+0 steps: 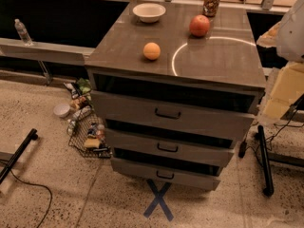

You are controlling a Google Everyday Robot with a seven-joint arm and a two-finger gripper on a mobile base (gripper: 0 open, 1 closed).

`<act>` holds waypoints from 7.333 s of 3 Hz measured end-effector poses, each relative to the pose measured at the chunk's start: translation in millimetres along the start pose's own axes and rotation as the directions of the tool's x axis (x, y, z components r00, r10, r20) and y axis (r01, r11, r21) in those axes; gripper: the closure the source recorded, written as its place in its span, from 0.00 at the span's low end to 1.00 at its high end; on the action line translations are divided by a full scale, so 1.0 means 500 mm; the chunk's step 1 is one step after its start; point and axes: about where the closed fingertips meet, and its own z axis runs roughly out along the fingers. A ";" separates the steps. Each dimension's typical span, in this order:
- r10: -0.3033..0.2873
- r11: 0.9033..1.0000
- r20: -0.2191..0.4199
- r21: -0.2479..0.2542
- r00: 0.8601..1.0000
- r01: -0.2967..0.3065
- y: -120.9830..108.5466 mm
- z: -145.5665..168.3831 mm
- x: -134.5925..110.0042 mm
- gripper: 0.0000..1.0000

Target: Move apple near orange

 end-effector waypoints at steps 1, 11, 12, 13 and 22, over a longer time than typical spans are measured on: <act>0.000 1.000 0.000 0.000 1.000 0.000 0.000 0.000 0.000 0.00; 0.406 0.791 0.774 -0.032 0.485 -0.611 -0.591 0.352 -0.091 0.00; 0.394 0.774 0.800 -0.023 0.453 -0.633 -0.653 0.395 -0.119 0.00; 0.351 0.749 0.817 0.048 0.458 -0.661 -0.739 0.432 -0.120 0.00; 0.355 0.922 0.796 -0.211 0.491 -0.324 -0.574 0.349 -0.208 1.00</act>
Offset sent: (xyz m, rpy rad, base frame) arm 0.0839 -0.0034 -0.0080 0.2641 -0.0974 -0.1784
